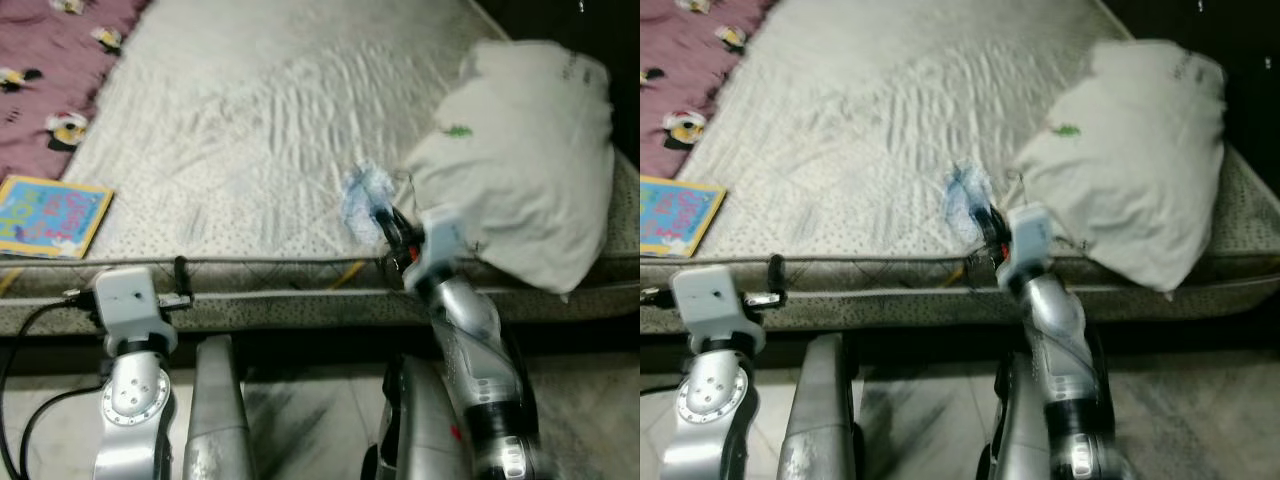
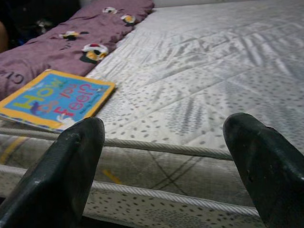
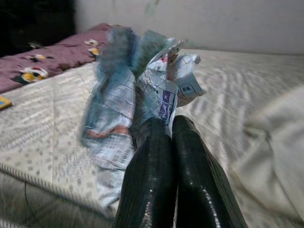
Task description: Clean up the room
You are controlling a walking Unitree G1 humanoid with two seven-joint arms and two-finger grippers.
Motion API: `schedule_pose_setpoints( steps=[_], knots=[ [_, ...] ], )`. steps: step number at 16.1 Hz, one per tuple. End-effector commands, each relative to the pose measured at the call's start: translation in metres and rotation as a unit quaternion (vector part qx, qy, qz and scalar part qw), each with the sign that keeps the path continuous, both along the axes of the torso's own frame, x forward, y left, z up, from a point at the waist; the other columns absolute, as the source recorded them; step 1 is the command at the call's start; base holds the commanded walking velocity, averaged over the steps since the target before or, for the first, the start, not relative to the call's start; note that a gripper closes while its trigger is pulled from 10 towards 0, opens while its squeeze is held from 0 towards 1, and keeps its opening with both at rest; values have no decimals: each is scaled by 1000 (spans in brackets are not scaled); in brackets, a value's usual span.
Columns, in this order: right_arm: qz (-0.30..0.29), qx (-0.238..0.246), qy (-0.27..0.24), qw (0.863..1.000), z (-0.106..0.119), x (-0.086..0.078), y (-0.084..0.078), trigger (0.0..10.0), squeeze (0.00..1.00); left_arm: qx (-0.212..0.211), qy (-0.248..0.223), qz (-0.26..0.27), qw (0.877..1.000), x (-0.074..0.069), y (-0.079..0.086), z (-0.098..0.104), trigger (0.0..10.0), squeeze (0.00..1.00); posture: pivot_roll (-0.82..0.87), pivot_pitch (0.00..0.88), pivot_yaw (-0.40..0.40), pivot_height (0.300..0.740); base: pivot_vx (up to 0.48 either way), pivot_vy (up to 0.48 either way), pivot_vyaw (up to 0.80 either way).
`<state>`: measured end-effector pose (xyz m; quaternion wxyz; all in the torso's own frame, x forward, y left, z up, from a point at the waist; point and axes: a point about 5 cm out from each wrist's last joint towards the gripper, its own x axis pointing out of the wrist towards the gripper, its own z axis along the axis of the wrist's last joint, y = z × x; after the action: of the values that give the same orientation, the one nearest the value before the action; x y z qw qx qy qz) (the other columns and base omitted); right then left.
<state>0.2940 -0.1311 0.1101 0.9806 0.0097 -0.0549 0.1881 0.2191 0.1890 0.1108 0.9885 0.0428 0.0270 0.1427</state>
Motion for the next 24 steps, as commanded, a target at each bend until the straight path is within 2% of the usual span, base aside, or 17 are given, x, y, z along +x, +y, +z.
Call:
schedule_pose_setpoints(
  steps=[1,4,5,6,8,11,16,24],
  knots=[
    [-23,-7,-20,1000,6,-3,-6,0,0,1,-1,0,1000,-1,2,-1,10000,0,47,0,-20,503,0,0,0],
    [-79,-8,29,996,-8,-24,-22,0,0,2,-4,3,1000,-8,5,-3,10000,0,41,0,-34,503,0,0,0],
    [-78,-10,43,996,-13,-26,-24,4392,0,0,-1,3,1000,-9,5,-6,10000,0,30,4,-41,503,0,0,0],
    [-63,-12,47,997,-14,-26,-21,10000,0,-5,3,0,1000,-9,3,-8,10000,0,24,14,-42,503,0,0,0],
    [-47,9,33,998,-3,-21,-11,10000,0,-16,2,-9,1000,-9,-2,-10,10000,0,12,26,-34,503,0,0,0],
    [-64,25,27,997,8,-10,-8,10000,0,-17,-6,-15,1000,-5,-4,-7,10000,0,18,31,-36,542,0,0,0],
    [-61,23,39,997,6,-2,-5,10000,0,-14,-9,-10,1000,-5,-3,-7,10000,0,41,44,-62,601,0,0,0],
    [-71,19,32,997,11,7,-7,10000,0,-17,-6,-10,1000,-2,-2,-11,10000,0,32,23,-46,689,0,0,0]
  ],
)
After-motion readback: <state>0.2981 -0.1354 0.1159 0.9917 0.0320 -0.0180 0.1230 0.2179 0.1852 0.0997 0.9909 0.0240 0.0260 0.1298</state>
